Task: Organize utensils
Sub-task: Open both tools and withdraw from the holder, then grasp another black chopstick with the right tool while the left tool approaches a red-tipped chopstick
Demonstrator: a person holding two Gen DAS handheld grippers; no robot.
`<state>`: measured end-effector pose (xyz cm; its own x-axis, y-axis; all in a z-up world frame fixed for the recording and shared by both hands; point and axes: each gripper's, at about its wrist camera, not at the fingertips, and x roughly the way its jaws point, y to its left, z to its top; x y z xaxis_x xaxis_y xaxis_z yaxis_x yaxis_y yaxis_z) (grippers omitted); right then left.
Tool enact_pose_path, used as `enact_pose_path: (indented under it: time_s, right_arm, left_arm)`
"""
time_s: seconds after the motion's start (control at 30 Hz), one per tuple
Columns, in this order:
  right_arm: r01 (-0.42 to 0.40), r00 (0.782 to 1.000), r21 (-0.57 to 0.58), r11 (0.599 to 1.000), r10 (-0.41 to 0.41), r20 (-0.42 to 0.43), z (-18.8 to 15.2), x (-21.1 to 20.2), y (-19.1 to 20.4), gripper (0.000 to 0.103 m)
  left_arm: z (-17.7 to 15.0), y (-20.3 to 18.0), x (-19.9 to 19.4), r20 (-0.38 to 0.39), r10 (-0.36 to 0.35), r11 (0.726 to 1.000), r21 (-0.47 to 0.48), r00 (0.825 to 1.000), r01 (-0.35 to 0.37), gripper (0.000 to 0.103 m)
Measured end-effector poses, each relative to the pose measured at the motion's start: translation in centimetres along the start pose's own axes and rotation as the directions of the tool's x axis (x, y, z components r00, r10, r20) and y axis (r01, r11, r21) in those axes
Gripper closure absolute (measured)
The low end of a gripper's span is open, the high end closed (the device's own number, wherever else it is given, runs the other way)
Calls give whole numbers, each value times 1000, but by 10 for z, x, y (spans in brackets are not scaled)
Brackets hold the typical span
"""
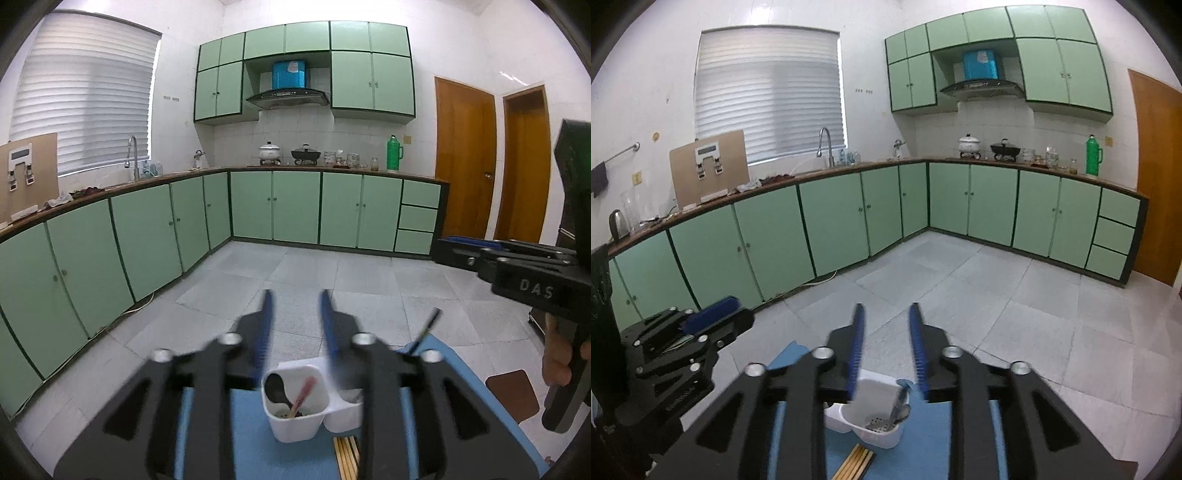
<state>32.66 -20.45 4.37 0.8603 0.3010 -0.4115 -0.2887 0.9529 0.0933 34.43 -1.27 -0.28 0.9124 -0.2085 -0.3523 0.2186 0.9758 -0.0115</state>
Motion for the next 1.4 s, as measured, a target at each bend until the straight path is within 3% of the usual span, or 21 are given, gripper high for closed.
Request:
enact_pose_path:
  time_s: [0.13,0.2,0.37,0.57,0.8,0.93,1.2,1.4]
  right_arm:
    - [29,999,20,999,-29,27,-13,-27,-5,51]
    - [48,998,24,999,-49,40,-23,-40,-5,32]
    - [73,996,49,996,-75,41,-66,-70,2,19]
    - [98,995,106,989,-96,-30,-132,-85,11,16]
    - [122,984,151,981,-99,-151,-203,-84,25,16]
    - [138,969,178,974,-96,-228,-240,-79,33,16]
    - [154,936,123,980,-105,-337,-289,-66,58,16]
    - [145,914,78,986,-103,-393,-307,-52,73,16]
  left_arm:
    - [-7,-1,-26,7,8,1000,-4,1000,-8,58]
    - [-17,-1,-40,0,17,1000,-7,1000,-17,50]
    - [-57,2,-67,-67,13,999,-50,998,-17,44]
    - [-126,4,-86,-179,30,998,-41,983,-38,41]
    - [-198,11,-88,-340,56,998,-1,939,-60,41]
    - [-228,21,-92,-393,69,997,-6,917,-78,41]
    - [-259,30,-99,-461,73,996,-10,884,-87,39]
    - [-259,30,-100,-474,71,996,-8,878,-85,37]
